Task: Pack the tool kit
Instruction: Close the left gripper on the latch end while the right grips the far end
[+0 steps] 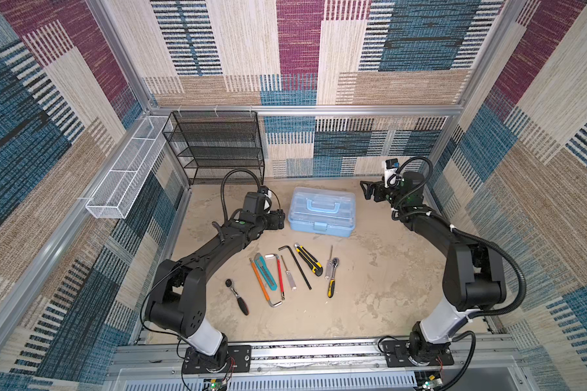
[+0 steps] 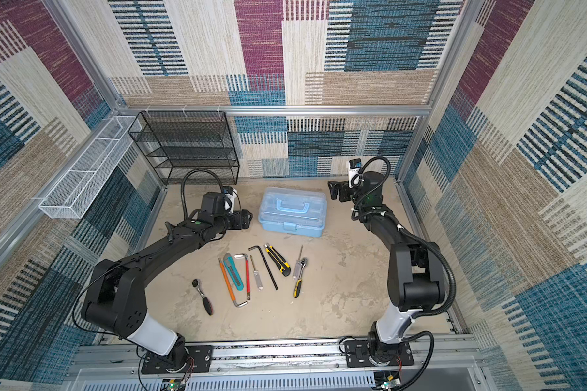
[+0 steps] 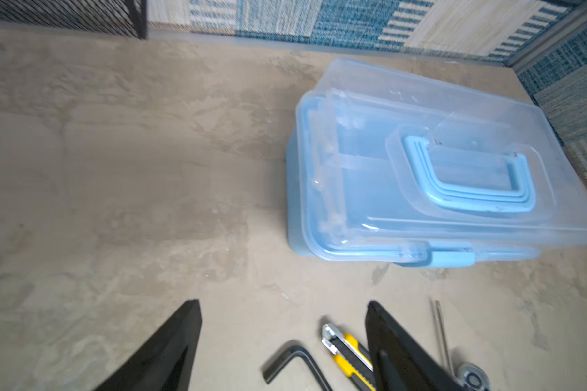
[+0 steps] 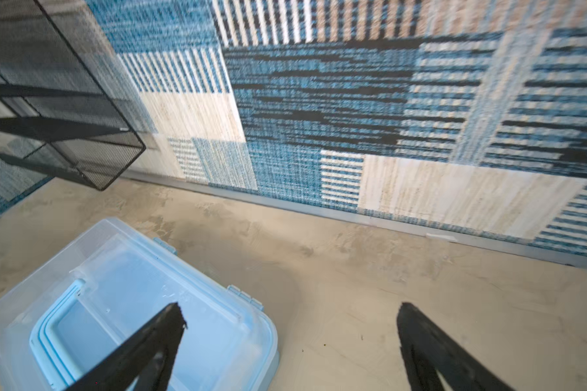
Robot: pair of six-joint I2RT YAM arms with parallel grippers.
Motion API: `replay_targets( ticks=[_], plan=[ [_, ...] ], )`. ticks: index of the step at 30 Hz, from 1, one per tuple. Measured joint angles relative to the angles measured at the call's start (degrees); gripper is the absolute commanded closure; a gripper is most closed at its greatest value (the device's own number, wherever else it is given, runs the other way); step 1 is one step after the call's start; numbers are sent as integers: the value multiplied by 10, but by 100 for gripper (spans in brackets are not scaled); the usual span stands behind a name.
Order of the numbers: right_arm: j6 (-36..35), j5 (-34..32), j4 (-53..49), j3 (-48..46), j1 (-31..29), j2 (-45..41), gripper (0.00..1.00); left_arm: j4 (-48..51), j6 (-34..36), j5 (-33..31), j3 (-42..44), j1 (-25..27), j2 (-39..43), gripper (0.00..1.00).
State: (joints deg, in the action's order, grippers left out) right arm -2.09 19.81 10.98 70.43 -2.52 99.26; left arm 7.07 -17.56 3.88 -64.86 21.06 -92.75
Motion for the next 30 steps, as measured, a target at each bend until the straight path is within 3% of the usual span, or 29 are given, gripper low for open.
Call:
replay_targets(
  ticks=[10, 18, 30],
  plan=[
    [-55, 48, -99, 195, -47, 151, 0, -5, -78, 68, -45, 37, -46, 21],
    [-60, 101, -155, 338, -56, 255, 0, -4, -97, 94, -50, 57, -69, 25],
    [-54, 156, -215, 368, -57, 299, 3, -1, -109, 145, -118, 61, -139, 27]
  ],
)
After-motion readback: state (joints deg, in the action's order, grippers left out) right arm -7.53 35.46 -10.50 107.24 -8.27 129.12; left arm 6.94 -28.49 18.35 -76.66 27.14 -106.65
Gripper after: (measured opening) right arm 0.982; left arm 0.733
